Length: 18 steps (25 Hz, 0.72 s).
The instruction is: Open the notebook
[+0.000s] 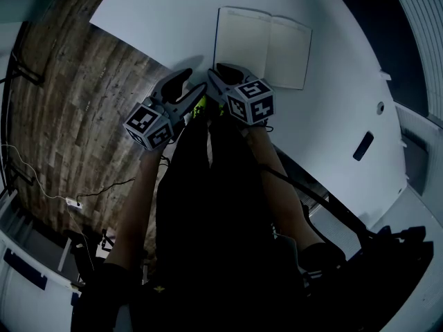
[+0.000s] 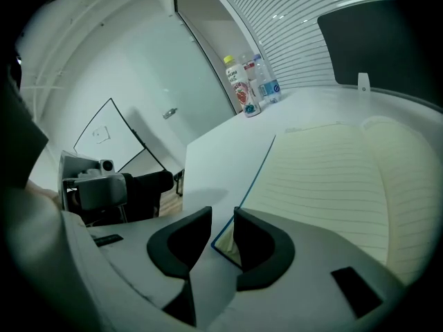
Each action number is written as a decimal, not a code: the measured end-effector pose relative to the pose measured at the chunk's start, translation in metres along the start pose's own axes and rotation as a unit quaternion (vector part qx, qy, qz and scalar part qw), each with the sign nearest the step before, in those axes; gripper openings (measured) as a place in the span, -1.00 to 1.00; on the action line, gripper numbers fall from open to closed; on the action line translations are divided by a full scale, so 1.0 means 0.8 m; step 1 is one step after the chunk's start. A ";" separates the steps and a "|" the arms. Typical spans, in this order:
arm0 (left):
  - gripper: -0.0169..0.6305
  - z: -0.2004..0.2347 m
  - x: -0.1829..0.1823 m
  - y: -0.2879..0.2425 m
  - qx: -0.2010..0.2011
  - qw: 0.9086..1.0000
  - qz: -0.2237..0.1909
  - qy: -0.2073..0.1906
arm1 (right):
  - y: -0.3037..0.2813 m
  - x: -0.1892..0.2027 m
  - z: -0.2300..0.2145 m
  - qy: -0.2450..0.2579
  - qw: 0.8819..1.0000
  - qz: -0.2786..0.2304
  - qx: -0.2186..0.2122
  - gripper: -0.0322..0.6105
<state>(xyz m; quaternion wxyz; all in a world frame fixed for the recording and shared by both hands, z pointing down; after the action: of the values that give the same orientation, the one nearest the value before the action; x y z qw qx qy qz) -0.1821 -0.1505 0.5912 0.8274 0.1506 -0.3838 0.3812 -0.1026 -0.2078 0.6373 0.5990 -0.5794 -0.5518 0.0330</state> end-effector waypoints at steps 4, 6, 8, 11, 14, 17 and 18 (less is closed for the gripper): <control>-0.30 -0.001 -0.003 -0.001 0.002 1.000 -0.003 -0.001 | 0.000 -0.001 0.002 -0.007 1.000 0.007 -0.011 -0.64; -0.30 -0.002 -0.005 -0.001 0.003 1.000 -0.004 -0.001 | 0.003 -0.003 0.003 -0.010 1.000 0.004 -0.017 -0.63; -0.31 -0.004 -0.007 -0.002 0.005 1.000 -0.005 -0.002 | 0.007 -0.005 0.005 -0.015 1.000 -0.002 -0.019 -0.63; -0.30 -0.003 -0.013 -0.004 0.008 1.000 -0.007 -0.005 | 0.011 -0.010 0.005 -0.018 1.000 -0.006 -0.021 -0.63; -0.31 -0.004 -0.021 -0.005 0.011 1.000 -0.009 -0.012 | 0.017 -0.015 0.010 -0.015 1.000 -0.008 -0.024 -0.63; -0.30 -0.009 -0.030 -0.008 0.015 1.000 -0.010 -0.019 | 0.027 -0.020 0.014 -0.011 1.000 -0.014 -0.024 -0.62; -0.30 -0.009 -0.032 -0.009 0.016 1.000 -0.011 -0.021 | 0.028 -0.021 0.013 -0.010 1.000 -0.015 -0.023 -0.62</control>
<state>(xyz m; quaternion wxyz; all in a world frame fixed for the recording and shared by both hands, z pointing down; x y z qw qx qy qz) -0.1834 -0.1650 0.5676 0.8209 0.1762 -0.3928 0.3753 -0.1027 -0.2050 0.6074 0.5804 -0.5843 -0.5670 0.0166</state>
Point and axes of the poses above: the fingertips, and each gripper's own axes: y backward along the fingers, z to its left, x out of its underside, the point moved 4 cm from there along y, backward along the fingers, and after that the axes turned 15 degrees about x, right-handed, at the moved point
